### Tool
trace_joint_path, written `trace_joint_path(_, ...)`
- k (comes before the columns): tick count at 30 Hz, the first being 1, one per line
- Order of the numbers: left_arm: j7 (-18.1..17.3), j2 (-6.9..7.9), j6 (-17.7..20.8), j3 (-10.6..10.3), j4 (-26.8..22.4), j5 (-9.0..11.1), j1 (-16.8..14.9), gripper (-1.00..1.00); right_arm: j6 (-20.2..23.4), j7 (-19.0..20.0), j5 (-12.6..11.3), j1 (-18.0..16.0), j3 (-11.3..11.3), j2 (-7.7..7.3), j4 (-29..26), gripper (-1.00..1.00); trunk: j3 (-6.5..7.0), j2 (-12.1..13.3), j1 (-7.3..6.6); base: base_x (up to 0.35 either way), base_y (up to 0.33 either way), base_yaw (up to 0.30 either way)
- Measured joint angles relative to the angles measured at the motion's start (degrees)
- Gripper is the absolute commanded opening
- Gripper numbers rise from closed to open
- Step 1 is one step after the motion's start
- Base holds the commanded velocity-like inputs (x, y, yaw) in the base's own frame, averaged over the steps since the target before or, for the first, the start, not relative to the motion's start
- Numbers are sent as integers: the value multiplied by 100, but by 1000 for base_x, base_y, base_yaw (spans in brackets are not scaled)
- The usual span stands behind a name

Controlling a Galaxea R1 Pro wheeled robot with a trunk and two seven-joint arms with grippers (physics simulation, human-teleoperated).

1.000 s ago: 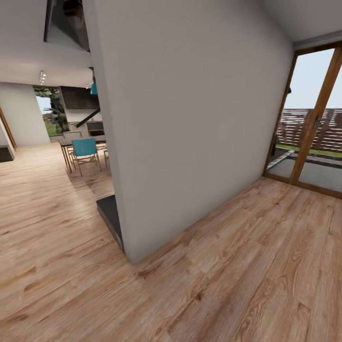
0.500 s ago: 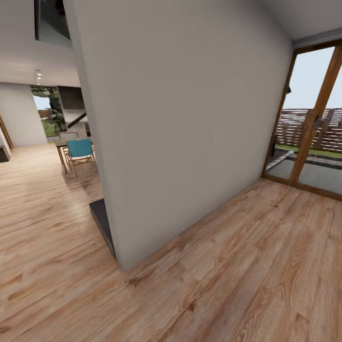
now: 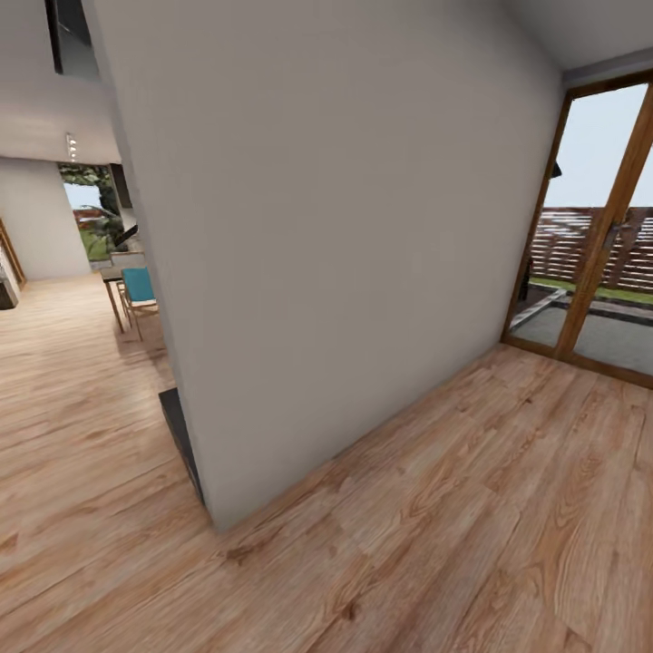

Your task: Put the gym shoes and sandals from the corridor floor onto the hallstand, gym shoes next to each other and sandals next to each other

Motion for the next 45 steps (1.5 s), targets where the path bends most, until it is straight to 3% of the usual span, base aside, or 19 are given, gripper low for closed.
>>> trace_joint_path(15,2,0,0,1,0,0,-2,100,2,0,2,0,0,0,2,100,0,0,1,177,-203,117)
trace_joint_path(29,8,7,0,4,-1,1,-2,100,1,0,0,0,0,0,2,100,0,0,2,23,-38,36)
trace_joint_path(45,8,9,0,5,-3,3,-1,100,1,0,-1,-2,0,1,3,100,0,0,2,1,-1,252)
